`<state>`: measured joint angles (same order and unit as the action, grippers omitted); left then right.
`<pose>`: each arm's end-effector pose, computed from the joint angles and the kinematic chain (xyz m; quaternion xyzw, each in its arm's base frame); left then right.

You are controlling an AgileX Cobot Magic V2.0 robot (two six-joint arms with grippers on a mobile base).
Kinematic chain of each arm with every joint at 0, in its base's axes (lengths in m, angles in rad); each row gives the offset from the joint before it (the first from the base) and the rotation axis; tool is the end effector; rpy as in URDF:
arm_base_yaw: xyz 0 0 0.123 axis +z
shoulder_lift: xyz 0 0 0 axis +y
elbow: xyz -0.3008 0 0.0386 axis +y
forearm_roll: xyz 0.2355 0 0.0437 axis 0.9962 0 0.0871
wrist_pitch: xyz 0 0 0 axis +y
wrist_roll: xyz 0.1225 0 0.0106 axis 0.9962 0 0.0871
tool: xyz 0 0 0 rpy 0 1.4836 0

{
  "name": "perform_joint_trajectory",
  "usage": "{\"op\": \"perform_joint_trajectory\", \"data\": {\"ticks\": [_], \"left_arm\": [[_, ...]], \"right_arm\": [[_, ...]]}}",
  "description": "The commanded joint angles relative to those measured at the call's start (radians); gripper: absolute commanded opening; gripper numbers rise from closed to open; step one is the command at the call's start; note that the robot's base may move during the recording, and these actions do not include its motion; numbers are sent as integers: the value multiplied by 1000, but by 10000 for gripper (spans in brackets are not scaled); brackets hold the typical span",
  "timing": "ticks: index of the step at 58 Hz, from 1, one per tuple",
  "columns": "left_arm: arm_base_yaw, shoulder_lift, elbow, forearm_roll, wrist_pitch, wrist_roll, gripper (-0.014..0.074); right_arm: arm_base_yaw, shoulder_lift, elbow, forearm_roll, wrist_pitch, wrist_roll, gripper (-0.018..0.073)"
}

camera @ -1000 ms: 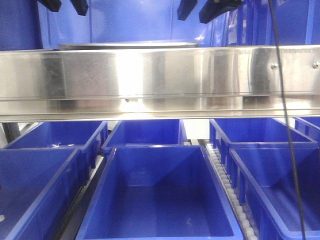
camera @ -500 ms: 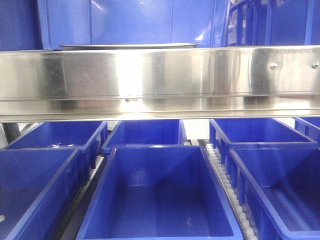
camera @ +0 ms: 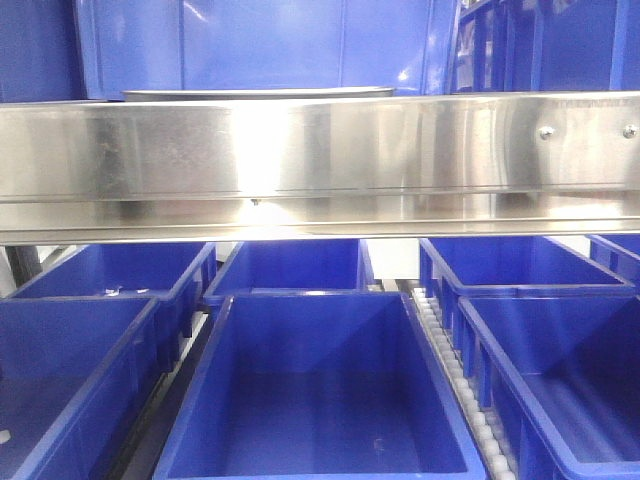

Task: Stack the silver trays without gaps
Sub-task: 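Open both grippers and pull both arms back from the tray stack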

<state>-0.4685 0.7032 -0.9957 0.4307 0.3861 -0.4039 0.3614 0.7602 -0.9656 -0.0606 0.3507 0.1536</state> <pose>0.1246 -0.0413 0.4597 0.1060 0.6899 -0.1127 0.7072 0.1440 0.0517 0.4419 -0.0889 0.7217 0.1485 0.6702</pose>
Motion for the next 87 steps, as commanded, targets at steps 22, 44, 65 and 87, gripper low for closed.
{"op": "perform_joint_trajectory", "data": {"ticks": [22, 44, 65, 87], "left_arm": [[32, -519, 415, -21, 44, 0, -19], [32, -570, 451, -17, 44, 0, -19], [32, -570, 451, -17, 44, 0, -19], [32, -570, 451, -17, 44, 0, -19]], "right_arm": [[0, -535, 375, 21, 54, -8, -79], [0, -543, 380, 21, 59, -8, -79], [0, -543, 380, 21, 59, -8, -79], [-228, -595, 548, -71, -165, -15, -79]]}}
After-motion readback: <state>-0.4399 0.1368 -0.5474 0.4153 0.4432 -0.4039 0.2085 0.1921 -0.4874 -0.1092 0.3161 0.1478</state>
